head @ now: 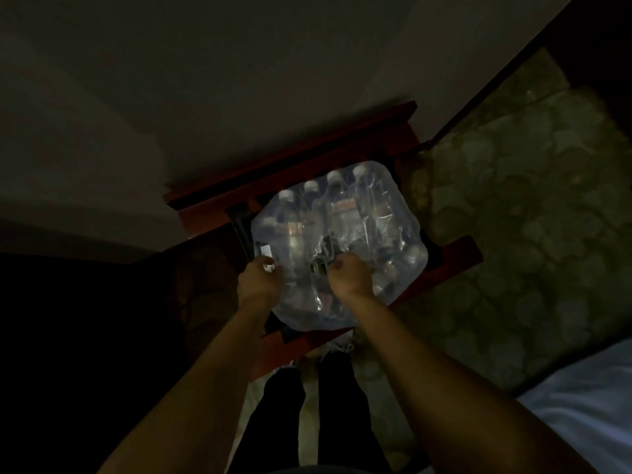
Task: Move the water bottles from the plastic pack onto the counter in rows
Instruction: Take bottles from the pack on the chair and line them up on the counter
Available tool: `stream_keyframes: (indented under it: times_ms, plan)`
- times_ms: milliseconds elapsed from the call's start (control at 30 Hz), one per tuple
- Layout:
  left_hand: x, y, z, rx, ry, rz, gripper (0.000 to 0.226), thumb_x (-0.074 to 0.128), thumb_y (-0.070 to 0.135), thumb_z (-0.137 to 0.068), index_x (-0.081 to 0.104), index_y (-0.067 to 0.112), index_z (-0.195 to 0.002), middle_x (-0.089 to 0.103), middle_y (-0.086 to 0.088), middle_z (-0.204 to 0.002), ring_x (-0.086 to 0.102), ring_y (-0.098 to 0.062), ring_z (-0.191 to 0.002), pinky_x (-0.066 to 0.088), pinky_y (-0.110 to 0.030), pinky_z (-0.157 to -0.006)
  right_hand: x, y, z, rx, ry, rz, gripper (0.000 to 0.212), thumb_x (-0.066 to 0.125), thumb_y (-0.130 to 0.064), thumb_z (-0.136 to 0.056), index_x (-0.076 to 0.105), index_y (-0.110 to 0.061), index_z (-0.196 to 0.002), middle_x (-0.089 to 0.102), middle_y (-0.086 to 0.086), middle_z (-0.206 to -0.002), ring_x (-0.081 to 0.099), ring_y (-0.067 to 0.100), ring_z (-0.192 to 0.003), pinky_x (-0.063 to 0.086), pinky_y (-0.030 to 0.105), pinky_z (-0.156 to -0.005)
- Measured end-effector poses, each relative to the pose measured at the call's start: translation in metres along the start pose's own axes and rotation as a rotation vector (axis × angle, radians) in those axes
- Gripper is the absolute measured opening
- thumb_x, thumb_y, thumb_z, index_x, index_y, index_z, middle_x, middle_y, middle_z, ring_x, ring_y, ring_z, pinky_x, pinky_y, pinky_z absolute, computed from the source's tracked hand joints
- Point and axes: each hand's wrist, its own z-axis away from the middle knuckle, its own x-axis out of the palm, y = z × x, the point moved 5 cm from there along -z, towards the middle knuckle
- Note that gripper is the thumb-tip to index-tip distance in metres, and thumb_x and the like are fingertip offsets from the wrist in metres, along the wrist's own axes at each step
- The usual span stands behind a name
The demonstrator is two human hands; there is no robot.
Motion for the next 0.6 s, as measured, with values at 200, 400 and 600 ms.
stream_keyframes:
  times_ms: [200,400,600]
  plan:
    - [0.012,-0.012,-0.017,-0.109,-0.103,0.062,0.027,0.070,0.041,-0.089,0.061,0.017,-0.080,0.074,-0.016,-0.102,0.072,-0.033,-0.091,0.061,-0.047,-0.084,0.013,-0.004,-0.015,0.030,-0.056,0.044,0.032,0.051,-0.026,-0.096,0.067,0.000,-0.106,0.068,0.017,-0.104,0.066,0.032,-0.094,0.049,0.032,-0.072]
    - [0.017,-0.026,-0.023,-0.190,-0.175,0.252,0.042,0.084,0.042,-0.075,0.076,0.005,-0.095,0.076,-0.016,-0.098,0.073,-0.033,-0.092,0.060,-0.050,-0.088,0.018,-0.007,-0.022,0.051,-0.029,-0.035,0.036,0.056,-0.023,-0.092,0.059,-0.003,-0.122,0.067,0.013,-0.110,0.065,0.025,-0.087,0.044,0.024,-0.063]
    - [0.020,-0.030,-0.030,-0.174,-0.208,0.223,0.049,0.085,0.053,-0.064,0.077,0.010,-0.085,0.077,-0.013,-0.090,0.074,-0.032,-0.087,0.061,-0.050,-0.084,0.036,-0.006,-0.031,0.230,-0.025,-0.240,0.050,0.055,-0.021,-0.092,0.045,-0.002,-0.137,0.059,0.019,-0.130,0.060,0.035,-0.114,0.051,0.037,-0.092]
